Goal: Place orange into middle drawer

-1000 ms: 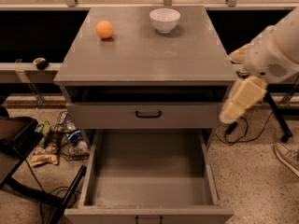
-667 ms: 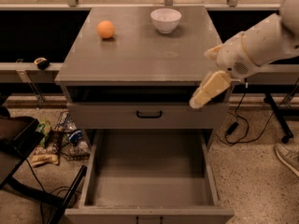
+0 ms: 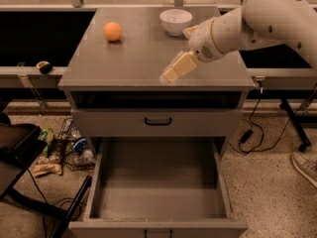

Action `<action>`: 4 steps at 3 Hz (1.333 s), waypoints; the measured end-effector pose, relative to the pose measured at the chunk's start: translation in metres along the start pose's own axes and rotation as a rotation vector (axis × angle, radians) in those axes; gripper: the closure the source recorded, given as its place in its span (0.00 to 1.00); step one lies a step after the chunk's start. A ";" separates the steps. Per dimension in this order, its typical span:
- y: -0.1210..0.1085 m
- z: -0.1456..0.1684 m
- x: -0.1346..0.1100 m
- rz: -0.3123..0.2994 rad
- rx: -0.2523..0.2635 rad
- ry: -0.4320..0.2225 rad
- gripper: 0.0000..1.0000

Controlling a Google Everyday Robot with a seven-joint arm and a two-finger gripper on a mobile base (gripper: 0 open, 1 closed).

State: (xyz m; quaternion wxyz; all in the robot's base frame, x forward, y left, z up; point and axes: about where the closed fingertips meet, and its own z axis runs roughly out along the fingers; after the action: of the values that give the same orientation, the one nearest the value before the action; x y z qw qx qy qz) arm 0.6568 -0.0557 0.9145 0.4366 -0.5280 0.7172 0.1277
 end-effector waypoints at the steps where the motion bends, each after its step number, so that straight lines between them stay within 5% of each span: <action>1: 0.000 0.000 0.000 0.000 0.000 0.000 0.00; 2: -0.026 0.030 -0.019 -0.018 0.024 -0.024 0.00; 4: -0.124 0.111 -0.083 0.011 0.146 -0.200 0.00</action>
Offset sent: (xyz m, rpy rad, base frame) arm 0.1065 0.0526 0.0130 0.0288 -0.1077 -0.0121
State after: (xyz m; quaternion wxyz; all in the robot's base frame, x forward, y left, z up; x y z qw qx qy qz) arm 0.8248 0.0184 0.9466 0.5423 -0.4756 0.6804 0.1296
